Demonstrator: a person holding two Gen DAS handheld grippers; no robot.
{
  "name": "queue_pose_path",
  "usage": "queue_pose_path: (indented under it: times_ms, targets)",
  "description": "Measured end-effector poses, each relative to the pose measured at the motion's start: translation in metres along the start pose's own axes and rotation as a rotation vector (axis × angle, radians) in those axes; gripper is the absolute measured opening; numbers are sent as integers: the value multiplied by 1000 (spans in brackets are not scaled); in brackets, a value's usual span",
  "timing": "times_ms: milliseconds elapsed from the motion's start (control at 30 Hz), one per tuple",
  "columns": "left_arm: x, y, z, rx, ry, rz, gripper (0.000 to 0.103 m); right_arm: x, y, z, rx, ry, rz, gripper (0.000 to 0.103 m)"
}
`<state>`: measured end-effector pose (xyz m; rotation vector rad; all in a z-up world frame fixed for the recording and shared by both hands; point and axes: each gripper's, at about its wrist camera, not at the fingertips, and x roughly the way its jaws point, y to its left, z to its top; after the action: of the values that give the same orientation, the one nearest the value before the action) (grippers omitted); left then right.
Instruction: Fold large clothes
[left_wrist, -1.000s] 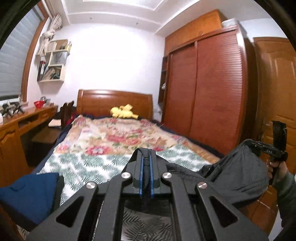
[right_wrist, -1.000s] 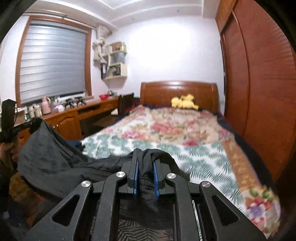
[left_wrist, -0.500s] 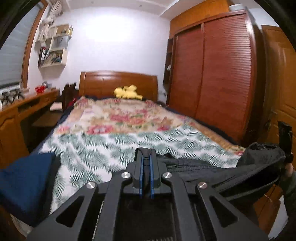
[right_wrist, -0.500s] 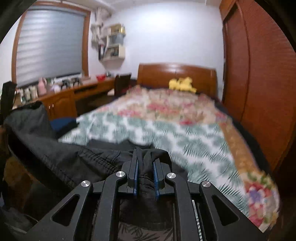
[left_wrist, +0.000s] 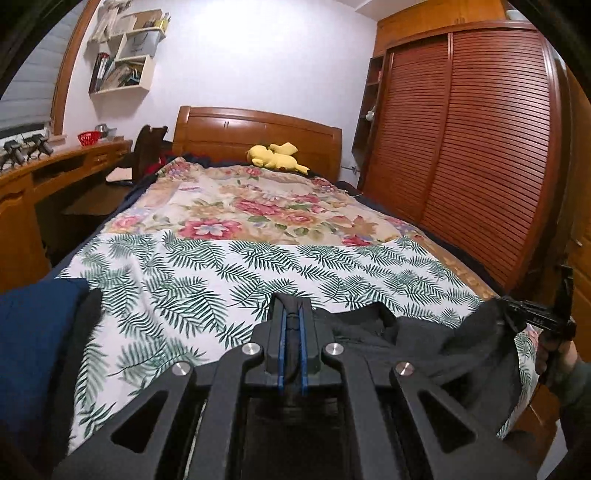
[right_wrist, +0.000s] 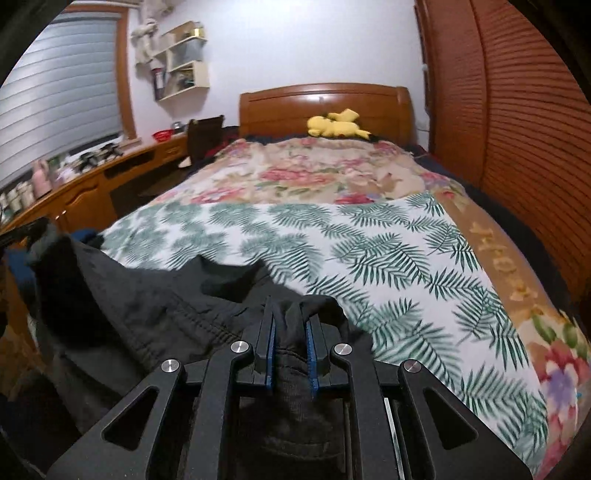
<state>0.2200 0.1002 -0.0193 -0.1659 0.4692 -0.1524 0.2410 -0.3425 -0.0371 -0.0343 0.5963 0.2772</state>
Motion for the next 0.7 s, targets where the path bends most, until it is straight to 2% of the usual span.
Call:
queue_pose_path:
  times_ms: [300,433,700]
  targets:
    - [55,15,6,-10,-4,37,3,56,-16,21,13,23,-68,12]
    - [62,18,-1,-6,13,12,4,79,-16,16,-7,76,-69,12]
    - [80,19,-8,12,56,34,4,104,-12,9,-34,115,-114,12]
